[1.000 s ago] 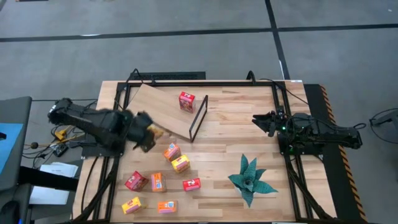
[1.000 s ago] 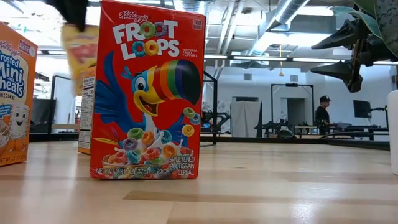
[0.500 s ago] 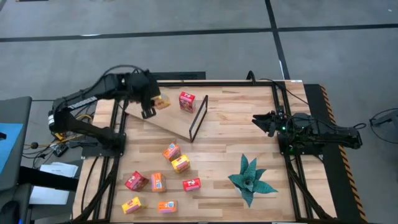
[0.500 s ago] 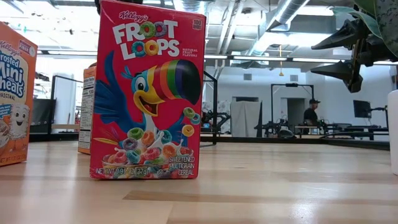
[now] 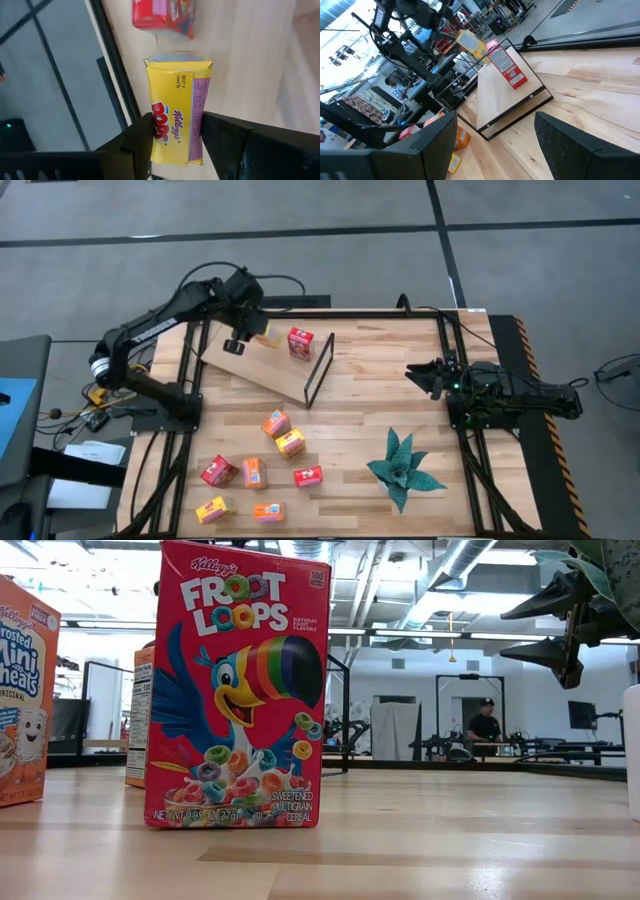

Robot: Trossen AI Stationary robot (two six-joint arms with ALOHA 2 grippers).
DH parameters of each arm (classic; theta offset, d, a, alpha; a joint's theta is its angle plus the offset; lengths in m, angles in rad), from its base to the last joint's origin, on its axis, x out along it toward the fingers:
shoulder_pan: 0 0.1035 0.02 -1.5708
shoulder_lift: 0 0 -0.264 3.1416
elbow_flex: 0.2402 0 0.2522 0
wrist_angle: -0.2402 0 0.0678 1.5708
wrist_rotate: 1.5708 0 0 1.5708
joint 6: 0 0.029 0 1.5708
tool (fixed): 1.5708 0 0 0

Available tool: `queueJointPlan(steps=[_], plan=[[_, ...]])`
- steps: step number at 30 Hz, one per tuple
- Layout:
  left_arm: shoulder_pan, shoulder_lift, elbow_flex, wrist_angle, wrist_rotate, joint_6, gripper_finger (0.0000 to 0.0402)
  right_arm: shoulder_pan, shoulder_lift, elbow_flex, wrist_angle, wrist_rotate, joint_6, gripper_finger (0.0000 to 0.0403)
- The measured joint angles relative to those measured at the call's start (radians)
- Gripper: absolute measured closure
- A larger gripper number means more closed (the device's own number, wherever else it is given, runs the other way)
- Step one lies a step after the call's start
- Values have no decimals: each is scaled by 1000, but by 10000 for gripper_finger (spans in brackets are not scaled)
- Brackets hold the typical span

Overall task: Stack cereal on shelf
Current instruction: Put the top left yellow cereal box on the shelf

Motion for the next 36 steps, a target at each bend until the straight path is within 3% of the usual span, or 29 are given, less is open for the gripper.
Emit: queueJointPlan(steps=[6,19,36], plan=[[31,94,0,-21,-74,74,256,0,0,0,1,0,0,111],[79,121,0,-1,93,117,256,0,0,0,3,11,1,111],[124,135,0,67,130,188,256,0,0,0,3,11,1,111]])
